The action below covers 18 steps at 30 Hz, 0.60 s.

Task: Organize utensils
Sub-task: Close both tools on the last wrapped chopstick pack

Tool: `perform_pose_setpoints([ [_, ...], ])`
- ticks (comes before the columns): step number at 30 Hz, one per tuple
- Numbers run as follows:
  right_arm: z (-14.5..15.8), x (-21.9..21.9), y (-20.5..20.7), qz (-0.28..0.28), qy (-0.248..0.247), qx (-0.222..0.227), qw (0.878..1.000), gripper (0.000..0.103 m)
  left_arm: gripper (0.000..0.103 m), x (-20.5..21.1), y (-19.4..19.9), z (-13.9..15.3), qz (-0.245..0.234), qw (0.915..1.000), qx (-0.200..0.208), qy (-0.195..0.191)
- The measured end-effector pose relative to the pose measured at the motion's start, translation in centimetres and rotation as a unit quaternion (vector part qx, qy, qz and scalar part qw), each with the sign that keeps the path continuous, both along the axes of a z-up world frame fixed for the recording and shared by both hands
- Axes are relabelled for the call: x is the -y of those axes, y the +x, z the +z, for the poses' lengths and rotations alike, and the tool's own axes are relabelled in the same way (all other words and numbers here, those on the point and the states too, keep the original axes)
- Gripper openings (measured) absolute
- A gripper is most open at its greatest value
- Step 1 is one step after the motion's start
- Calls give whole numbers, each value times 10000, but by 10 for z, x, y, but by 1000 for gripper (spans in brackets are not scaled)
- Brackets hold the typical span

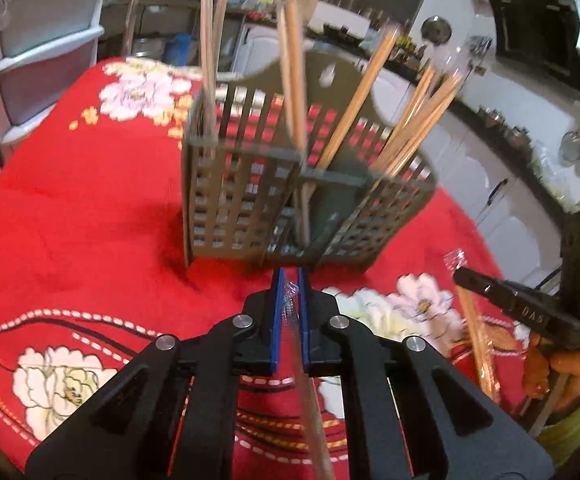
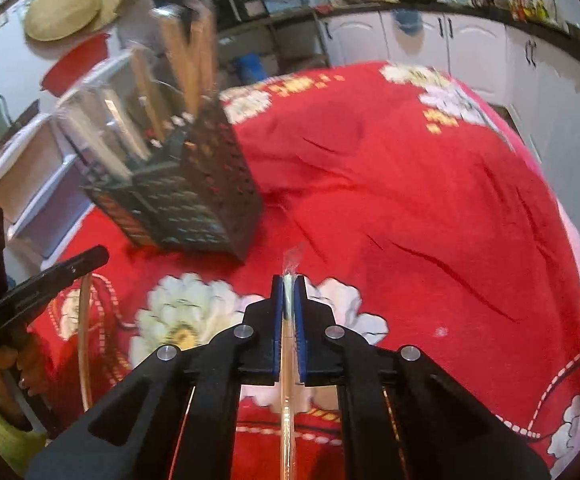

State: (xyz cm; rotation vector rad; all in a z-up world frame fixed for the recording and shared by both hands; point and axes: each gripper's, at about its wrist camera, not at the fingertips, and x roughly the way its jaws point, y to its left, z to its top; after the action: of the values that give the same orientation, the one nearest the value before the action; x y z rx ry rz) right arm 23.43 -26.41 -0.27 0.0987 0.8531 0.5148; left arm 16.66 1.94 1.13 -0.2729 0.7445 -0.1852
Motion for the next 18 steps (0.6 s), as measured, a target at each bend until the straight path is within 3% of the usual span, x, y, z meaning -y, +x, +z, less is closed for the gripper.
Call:
perform_pose_setpoints([
  [6,37,-13,-21,220,229,410,9987,6,2,-10,-8,31,4,9992,323,-247],
  [18,107,-38,-51,533,545,1421,9869,6,1,-26,-15,81,-21,9949,943,-359],
])
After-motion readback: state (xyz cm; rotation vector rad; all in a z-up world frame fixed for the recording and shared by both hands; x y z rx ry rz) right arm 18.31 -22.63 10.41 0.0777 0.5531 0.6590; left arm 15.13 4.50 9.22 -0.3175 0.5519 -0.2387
